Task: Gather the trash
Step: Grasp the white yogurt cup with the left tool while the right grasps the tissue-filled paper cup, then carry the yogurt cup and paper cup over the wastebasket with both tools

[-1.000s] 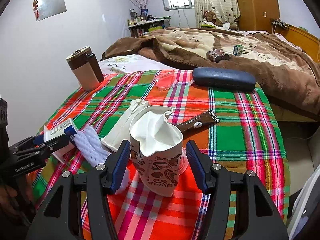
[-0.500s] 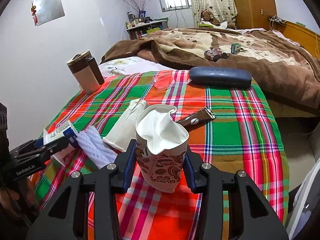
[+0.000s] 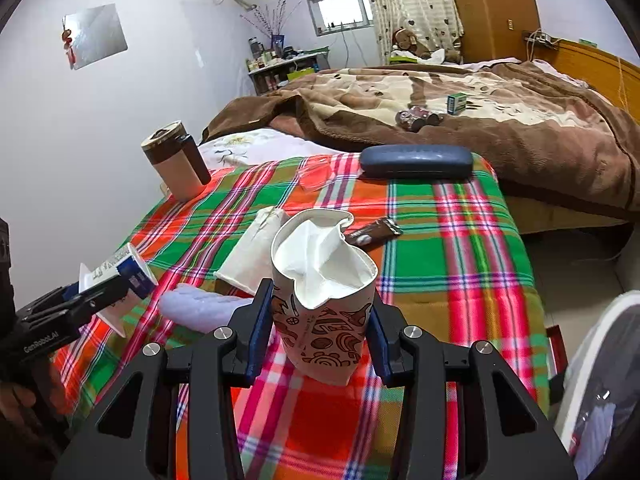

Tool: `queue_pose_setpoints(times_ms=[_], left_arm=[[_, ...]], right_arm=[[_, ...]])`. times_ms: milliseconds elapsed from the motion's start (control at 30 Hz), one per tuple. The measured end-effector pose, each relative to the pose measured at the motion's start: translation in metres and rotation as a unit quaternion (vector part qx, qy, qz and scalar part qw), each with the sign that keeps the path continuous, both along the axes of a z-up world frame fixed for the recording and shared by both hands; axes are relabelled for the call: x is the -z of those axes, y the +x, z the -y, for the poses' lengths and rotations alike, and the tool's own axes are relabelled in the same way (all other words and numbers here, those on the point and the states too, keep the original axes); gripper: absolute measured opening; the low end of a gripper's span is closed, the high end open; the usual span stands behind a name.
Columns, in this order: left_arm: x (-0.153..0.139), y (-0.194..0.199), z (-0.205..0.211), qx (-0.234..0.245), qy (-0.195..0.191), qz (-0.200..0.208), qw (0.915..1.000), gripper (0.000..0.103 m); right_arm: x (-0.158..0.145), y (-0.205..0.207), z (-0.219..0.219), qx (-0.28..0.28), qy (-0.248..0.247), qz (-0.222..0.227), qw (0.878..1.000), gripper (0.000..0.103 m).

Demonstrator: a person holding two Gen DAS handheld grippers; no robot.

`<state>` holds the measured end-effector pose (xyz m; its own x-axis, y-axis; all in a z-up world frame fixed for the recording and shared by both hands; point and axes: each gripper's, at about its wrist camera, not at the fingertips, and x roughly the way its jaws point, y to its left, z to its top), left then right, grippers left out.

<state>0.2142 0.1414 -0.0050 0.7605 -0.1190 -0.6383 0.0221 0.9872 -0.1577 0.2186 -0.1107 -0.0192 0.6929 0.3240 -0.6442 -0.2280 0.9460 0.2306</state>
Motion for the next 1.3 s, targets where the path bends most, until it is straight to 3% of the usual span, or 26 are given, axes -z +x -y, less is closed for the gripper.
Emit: queue_pose_setpoints(times_ms=[300, 800, 1300], left_arm=[[-0.015, -0.019, 0.038, 0.027, 0.014, 0.016, 0.9994, 0.066], [-0.033, -0.048, 0.122, 0.101, 0.005, 0.027, 0.9945, 0.066], [-0.034, -0.060, 0.224, 0.190, 0.005, 0.026, 0.9814, 0.066]], right_arm=[[-0.010, -0.022, 0.028, 0.019, 0.002, 0.007, 1.000, 0.043], [-0.028, -0.066, 0.094, 0.064, -0.003, 0.025, 0.998, 0.043], [-0.028, -0.093, 0.157, 0.140, -0.017, 0.021, 0.990, 0.044]])
